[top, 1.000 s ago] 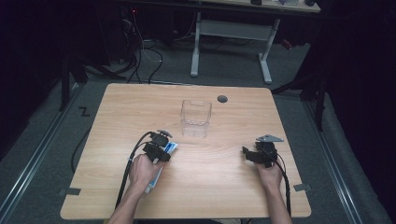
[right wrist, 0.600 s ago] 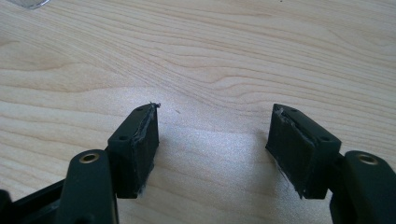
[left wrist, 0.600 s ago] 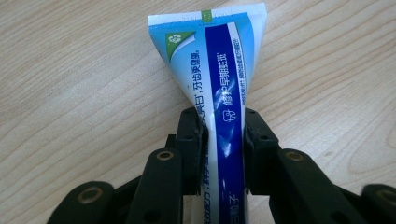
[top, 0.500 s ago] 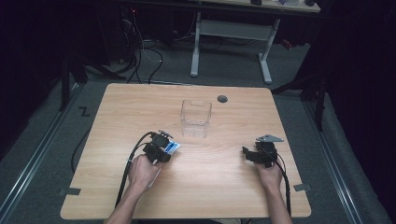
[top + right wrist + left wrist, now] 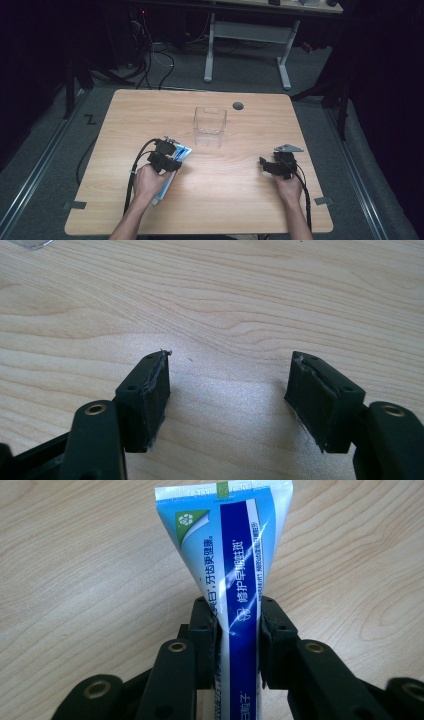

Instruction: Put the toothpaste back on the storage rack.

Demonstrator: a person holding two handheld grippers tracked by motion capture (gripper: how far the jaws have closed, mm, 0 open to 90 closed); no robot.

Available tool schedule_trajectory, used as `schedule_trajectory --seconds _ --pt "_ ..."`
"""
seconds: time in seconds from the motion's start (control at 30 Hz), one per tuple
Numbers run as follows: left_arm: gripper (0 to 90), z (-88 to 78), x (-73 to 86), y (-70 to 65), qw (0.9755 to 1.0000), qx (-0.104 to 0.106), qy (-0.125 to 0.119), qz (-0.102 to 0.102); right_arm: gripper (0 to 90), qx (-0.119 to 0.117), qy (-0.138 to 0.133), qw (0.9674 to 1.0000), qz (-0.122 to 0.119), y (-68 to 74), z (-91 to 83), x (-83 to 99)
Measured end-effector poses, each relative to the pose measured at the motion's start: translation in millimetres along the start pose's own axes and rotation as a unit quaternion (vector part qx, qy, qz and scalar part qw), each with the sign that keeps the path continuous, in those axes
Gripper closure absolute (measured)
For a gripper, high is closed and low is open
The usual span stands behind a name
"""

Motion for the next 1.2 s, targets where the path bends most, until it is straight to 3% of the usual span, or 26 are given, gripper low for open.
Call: schedule_trajectory --seconds 0.2,0.77,0.97,1.2 --pt "72.9 -9.9 -8.9 -1.3 0.9998 -0.008 -0.017 0.011 33.8 0.000 0.000 1.0000 0.000 0.1 0.0 0.0" --pt "73.9 -42.3 -33.3 -6.5 0.9975 0.003 -0.066 0.024 33.8 0.000 0.000 1.0000 0.000 0.0 0.0 0.0" --pt "73.9 -46.7 -46.6 -10.5 0.9967 0.009 -0.068 0.045 33.8 0.000 0.000 1.0000 0.000 0.0 0.0 0.0" --pt "73.8 -51.4 -60.3 -11.3 0.9950 0.018 -0.086 0.047 33.8 0.000 0.000 1.0000 0.001 0.1 0.0 0.0"
Point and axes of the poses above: each handheld gripper's, and its own axes: z roughly forward along the jaws, x roughly out of its underside, y roughly to its left, the point moved 8 cm from there along z, roughly forward along the jaws, and after that the axes turned 4 degrees about z, right-handed, at the moved point
